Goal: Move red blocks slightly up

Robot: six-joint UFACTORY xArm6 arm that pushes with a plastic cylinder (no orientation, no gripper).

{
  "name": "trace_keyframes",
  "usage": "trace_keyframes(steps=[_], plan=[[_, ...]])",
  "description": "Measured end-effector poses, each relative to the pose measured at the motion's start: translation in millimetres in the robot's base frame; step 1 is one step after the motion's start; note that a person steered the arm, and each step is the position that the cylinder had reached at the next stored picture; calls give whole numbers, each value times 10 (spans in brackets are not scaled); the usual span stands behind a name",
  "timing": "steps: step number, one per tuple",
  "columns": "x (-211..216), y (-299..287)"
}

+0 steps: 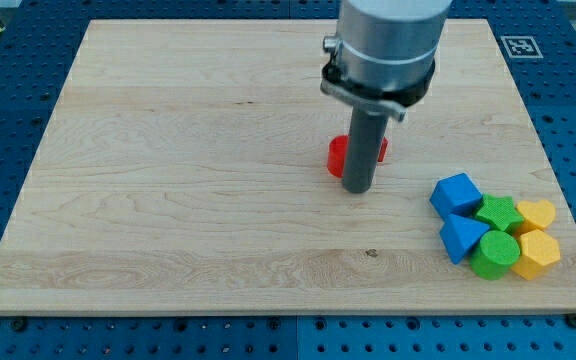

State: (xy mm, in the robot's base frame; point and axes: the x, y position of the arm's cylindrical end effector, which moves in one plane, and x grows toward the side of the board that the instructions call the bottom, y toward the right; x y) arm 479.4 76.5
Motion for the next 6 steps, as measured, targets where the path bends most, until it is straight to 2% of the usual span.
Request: trace_keyframes(steps=[3,4,5,6], plan=[[189,-56],[-189,-124],[-208,-124],[110,-55]])
